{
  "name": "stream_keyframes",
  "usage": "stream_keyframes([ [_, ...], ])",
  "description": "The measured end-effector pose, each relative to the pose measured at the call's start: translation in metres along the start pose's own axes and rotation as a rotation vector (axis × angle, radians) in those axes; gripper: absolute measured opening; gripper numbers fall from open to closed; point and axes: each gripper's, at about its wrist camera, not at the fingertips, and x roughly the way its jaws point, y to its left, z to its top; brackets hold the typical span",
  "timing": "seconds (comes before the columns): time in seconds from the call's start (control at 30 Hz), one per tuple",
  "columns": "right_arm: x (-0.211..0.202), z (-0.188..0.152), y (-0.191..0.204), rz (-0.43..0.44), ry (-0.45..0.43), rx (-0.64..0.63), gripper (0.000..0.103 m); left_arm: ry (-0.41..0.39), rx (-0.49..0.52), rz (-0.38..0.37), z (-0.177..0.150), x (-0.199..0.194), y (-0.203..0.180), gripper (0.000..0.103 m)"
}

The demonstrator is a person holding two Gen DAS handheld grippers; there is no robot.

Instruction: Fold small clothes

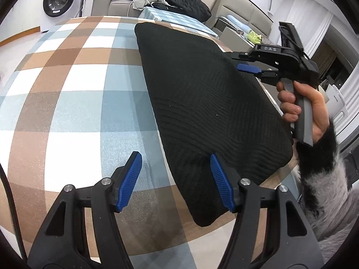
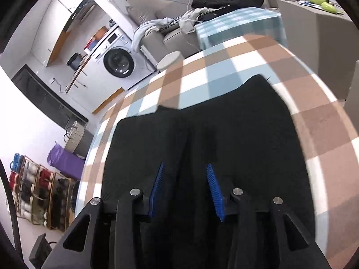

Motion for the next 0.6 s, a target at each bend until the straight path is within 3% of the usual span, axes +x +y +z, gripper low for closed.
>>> stream_keyframes([
  [0.27, 0.031, 0.014, -0.011, -0.069, 0.025, -0.072, 0.032, -0.007, 0.001, 0.009, 0.003, -0.001, 0.002, 0.061],
  [0.33, 0.038, 0.014, -0.01, -0.073, 0.029, -0.087, 0.008, -0.007, -0.004, 0.008, 0.004, -0.001, 0.002, 0.061],
  [0.37, 0.039, 0.013, -0.008, -0.075, 0.033, -0.095, 0.005, -0.012, -0.004, 0.011, 0.005, -0.002, 0.001, 0.061],
  [0.4, 0.034, 0.013, -0.005, -0.057, 0.008, -0.103, 0.004, -0.026, 0.0, 0.015, 0.005, -0.005, 0.0, 0.061],
  [0.47, 0.004, 0.014, 0.004, 0.004, -0.152, -0.134, 0.004, -0.049, 0.006, 0.022, 0.006, -0.011, -0.001, 0.061],
  [0.5, -0.007, 0.017, 0.006, -0.011, -0.209, -0.136, 0.004, -0.052, 0.003, 0.024, 0.006, -0.011, -0.001, 0.061],
  [0.57, -0.006, 0.026, 0.0, -0.067, -0.215, -0.098, 0.009, -0.052, -0.006, 0.02, 0.007, -0.012, 0.0, 0.061],
  [0.6, 0.0, 0.03, -0.004, -0.101, -0.18, -0.082, 0.023, -0.05, -0.007, 0.024, 0.007, -0.012, 0.0, 0.061],
])
